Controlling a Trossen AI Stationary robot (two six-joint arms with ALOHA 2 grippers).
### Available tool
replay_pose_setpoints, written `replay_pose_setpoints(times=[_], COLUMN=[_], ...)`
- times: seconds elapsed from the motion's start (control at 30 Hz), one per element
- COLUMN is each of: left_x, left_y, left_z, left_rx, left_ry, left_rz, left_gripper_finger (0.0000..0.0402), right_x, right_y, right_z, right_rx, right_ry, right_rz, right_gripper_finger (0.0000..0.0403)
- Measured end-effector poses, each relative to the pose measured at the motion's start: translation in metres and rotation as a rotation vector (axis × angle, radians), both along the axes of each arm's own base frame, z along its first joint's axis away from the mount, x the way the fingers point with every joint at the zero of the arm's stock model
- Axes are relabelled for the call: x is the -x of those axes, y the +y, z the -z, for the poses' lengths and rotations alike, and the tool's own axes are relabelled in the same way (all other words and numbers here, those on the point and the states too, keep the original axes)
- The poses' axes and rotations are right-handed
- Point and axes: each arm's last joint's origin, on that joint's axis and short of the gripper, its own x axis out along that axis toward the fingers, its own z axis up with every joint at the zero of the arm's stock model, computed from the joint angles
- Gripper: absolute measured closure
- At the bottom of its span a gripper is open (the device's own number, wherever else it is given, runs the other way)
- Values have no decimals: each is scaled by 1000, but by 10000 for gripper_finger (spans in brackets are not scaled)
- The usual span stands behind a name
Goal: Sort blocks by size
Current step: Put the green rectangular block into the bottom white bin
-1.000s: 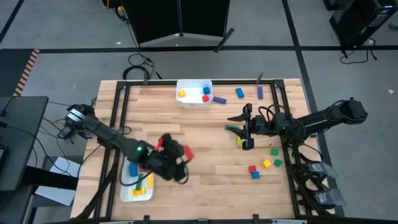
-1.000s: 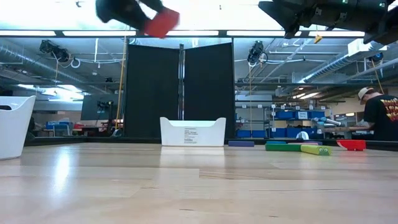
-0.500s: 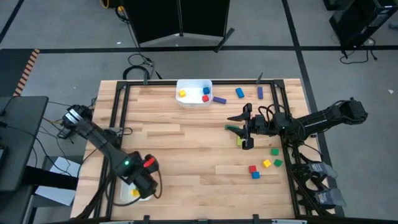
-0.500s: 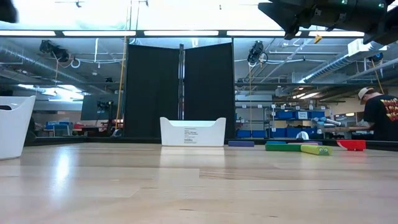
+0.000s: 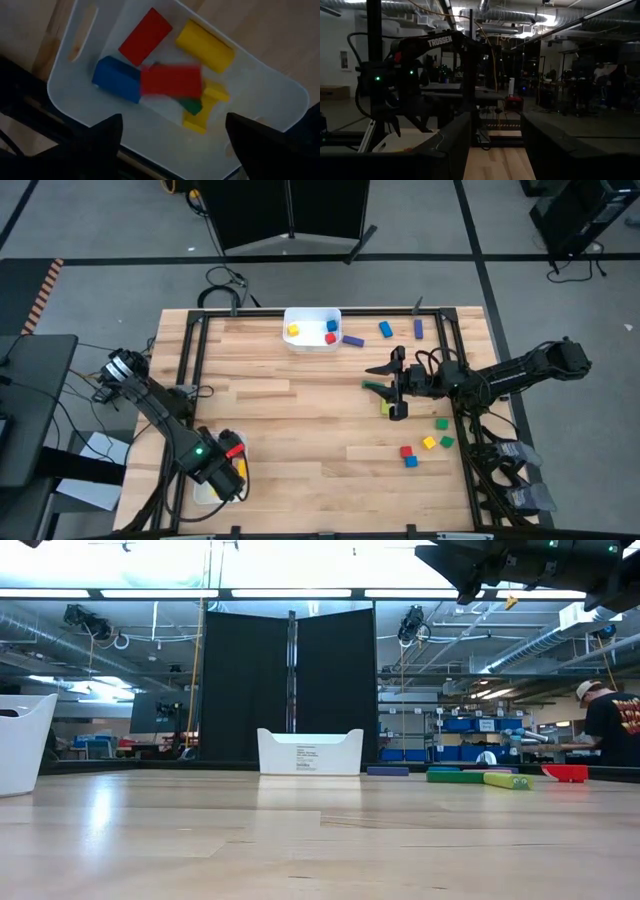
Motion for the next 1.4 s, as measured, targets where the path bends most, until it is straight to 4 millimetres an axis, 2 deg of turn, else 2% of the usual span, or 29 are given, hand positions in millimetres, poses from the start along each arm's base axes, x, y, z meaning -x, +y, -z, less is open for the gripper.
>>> replay_pose_setpoints(times=[0.2, 0.37, 0.57, 0.7, 0.8, 0.93, 1.07, 1.17, 1.27, 1.4], left_x=[-3, -18, -46, -58, -63, -62, -58, -58, -60, -62], left_y=[0, -2, -10, -8, -7, -2, 5, 4, 3, 1], left_z=[0, -2, -15, -24, -25, -9, 24, 40, 48, 44], left_rx=[-35, -193, -374, -515, -602, -700, -680, -627, -580, -584], left_ry=[-63, -397, -825, -961, -1028, -1079, -1092, -1152, -1203, -1248], left_rz=[-13, 12, 105, 145, 134, 52, -4, -26, 5, 43], left_gripper_finger=[24, 33, 40, 40, 40, 40, 40, 40, 40, 40], right_x=[0, -2, -12, -13, -13, -14, -16, -21, -25, -28], right_y=[0, -4, -9, -11, -9, -11, -20, -28, -36, -46], right_z=[2, 12, 16, 19, 25, 41, 62, 75, 87, 100], right_rx=[1, -9, -9, -46, -89, -139, -179, -193, -195, -198], right_ry=[22, 133, 513, 727, 814, 956, 1105, 1172, 1225, 1285], right_rz=[6, 139, 382, 463, 431, 345, 362, 345, 344, 332], right_gripper_finger=[220, 219, 204, 190, 180, 170, 159, 148, 140, 137])
